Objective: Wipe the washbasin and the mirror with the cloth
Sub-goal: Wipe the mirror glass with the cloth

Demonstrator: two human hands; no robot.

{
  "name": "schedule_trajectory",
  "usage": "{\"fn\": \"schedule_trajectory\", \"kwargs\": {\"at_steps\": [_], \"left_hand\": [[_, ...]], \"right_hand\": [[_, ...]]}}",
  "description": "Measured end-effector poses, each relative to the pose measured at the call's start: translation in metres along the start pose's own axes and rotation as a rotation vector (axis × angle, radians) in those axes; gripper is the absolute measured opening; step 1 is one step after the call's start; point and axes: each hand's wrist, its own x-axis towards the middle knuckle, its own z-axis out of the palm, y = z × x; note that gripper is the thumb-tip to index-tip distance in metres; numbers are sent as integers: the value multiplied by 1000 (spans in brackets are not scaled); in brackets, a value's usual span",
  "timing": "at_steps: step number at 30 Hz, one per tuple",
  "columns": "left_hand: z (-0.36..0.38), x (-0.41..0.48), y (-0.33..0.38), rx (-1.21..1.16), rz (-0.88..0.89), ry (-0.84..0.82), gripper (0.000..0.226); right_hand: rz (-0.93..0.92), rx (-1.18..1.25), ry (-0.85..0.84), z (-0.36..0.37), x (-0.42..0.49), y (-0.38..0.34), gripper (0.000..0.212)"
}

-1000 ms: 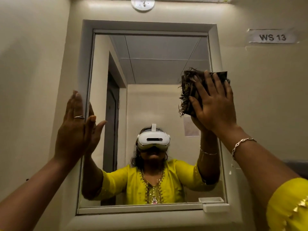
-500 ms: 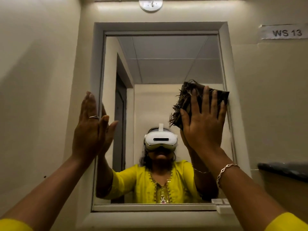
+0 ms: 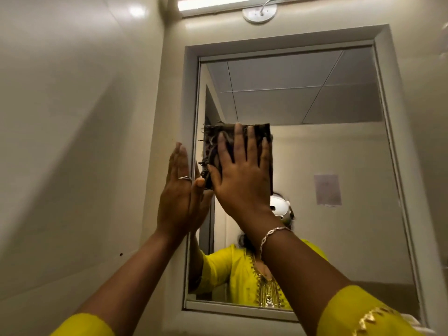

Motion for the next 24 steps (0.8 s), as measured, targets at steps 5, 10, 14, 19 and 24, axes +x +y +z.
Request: {"fn": "schedule_trajectory", "kwargs": {"at_steps": [5, 10, 14, 19, 24], "left_hand": [[2, 1, -6, -27, -10, -5, 86], [3, 0, -8, -5, -7, 0, 84], [4, 1, -7, 55, -8, -4, 83], [3, -1, -5, 115, 14, 4, 86], [3, 0, -4, 193, 15, 6, 86]], "right_hand": [[-55, -23, -61, 8, 7, -20, 63], [-147, 1, -39, 11, 9, -19, 59], [-141, 20, -43, 9, 8, -15, 58], [-128, 71, -29, 3, 0, 10, 58], [-101, 50, -18, -9, -10, 49, 59]]}}
